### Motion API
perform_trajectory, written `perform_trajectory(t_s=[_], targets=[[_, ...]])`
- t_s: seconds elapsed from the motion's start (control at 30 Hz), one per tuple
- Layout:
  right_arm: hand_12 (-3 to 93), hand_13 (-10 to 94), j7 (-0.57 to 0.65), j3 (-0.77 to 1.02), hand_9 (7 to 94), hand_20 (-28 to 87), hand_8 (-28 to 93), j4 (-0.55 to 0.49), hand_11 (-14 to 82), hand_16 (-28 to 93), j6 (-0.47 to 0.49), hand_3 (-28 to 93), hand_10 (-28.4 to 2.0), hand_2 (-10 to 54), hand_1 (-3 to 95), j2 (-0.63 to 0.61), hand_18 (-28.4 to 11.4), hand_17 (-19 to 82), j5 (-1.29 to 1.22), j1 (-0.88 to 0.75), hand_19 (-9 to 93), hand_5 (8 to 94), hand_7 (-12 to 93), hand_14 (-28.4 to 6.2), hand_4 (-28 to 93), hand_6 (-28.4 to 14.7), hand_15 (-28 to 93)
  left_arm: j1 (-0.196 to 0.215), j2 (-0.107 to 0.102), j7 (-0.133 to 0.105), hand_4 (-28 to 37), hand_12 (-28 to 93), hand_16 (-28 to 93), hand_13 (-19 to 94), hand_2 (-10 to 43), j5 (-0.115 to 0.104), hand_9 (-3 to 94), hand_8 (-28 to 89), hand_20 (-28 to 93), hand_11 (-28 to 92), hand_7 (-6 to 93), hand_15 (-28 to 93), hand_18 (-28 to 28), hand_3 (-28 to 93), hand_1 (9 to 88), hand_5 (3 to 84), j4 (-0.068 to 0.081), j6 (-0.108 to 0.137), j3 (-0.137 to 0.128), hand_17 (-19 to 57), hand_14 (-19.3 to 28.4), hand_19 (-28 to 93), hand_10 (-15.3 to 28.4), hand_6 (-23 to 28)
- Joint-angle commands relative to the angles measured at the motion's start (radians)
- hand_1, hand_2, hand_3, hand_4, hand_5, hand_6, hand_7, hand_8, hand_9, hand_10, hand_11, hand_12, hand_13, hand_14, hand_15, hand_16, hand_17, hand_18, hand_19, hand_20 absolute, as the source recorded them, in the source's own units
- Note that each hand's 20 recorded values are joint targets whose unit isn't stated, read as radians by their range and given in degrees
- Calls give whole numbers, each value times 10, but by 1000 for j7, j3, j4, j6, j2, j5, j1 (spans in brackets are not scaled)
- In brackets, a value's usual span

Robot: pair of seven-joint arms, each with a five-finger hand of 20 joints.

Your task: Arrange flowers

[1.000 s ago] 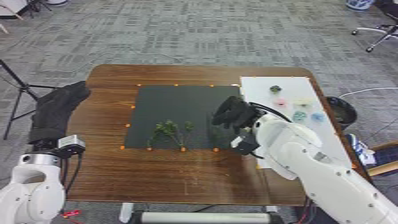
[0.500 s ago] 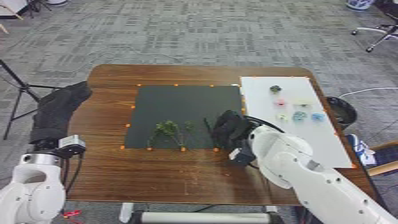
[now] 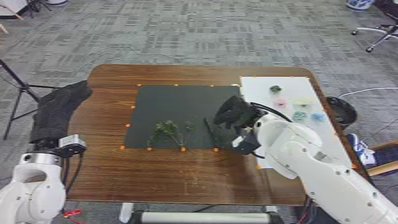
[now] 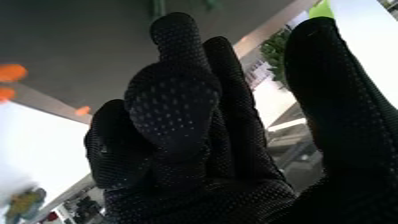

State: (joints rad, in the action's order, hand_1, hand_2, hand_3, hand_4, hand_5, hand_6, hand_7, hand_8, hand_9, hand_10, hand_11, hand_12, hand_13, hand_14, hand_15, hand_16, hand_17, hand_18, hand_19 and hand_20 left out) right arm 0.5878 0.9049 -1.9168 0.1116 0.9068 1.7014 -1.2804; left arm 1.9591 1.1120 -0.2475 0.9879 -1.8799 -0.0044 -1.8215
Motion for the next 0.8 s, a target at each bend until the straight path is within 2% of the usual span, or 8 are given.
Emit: perform_trajectory(t_s=[0.03, 0.13, 0.23, 0.5, 0.7, 0.8], targets=[[228, 898, -46, 67, 790, 437, -26, -51, 214, 350, -83, 601, -149, -95, 391, -23, -131, 601, 70, -20, 932, 604, 155, -46, -59, -35, 498, 10, 9, -4, -241, 112, 20, 352, 1, 5, 484, -93, 171, 200, 166, 191, 137, 692, 281, 545, -5, -2, -6, 16, 172, 120, 141, -19], [233, 859, -77, 99, 744, 438, -23, -53, 209, 349, -160, 599, -161, -95, 393, -53, -149, 554, 182, -44, 911, 604, 162, -63, -62, -36, 494, 6, 9, -4, -242, 112, 20, 352, 1, 7, 485, -93, 171, 200, 165, 191, 137, 691, 281, 544, -3, -4, -6, 17, 172, 119, 140, -19], [236, 816, -79, 131, 690, 444, -22, -43, 193, 342, -198, 605, -170, -95, 390, -81, -165, 519, 231, -66, 891, 604, 174, -79, -65, -35, 493, 9, 10, -3, -242, 112, 20, 352, 1, 6, 484, -93, 171, 200, 165, 191, 137, 692, 281, 545, -4, -1, -9, 17, 172, 119, 140, -19], [240, 796, -54, 206, 665, 457, -25, -19, 184, 328, -138, 609, -173, -95, 388, -122, -174, 501, 317, -167, 878, 597, 183, -86, -72, -41, 501, 15, 14, -4, -239, 112, 20, 352, -1, 6, 484, -93, 171, 200, 164, 190, 137, 691, 282, 545, -7, 1, -11, 16, 172, 119, 139, -18], [242, 795, -66, 191, 663, 462, -25, 50, 187, 322, -134, 616, -172, -95, 391, -129, -175, 501, 422, -171, 877, 597, 189, -85, -79, -43, 510, 18, 15, -7, -239, 112, 20, 352, -2, 6, 485, -92, 171, 200, 165, 191, 137, 691, 283, 544, -9, 0, -13, 16, 172, 119, 139, -19], [244, 795, -83, 181, 663, 464, -25, 91, 191, 321, -133, 618, -170, -95, 395, -135, -175, 501, 485, -166, 878, 596, 195, -84, -82, -41, 515, 12, 13, -4, -239, 112, 20, 352, -2, 7, 485, -92, 171, 200, 165, 191, 138, 689, 284, 543, -5, -3, -7, 16, 172, 120, 140, -19]])
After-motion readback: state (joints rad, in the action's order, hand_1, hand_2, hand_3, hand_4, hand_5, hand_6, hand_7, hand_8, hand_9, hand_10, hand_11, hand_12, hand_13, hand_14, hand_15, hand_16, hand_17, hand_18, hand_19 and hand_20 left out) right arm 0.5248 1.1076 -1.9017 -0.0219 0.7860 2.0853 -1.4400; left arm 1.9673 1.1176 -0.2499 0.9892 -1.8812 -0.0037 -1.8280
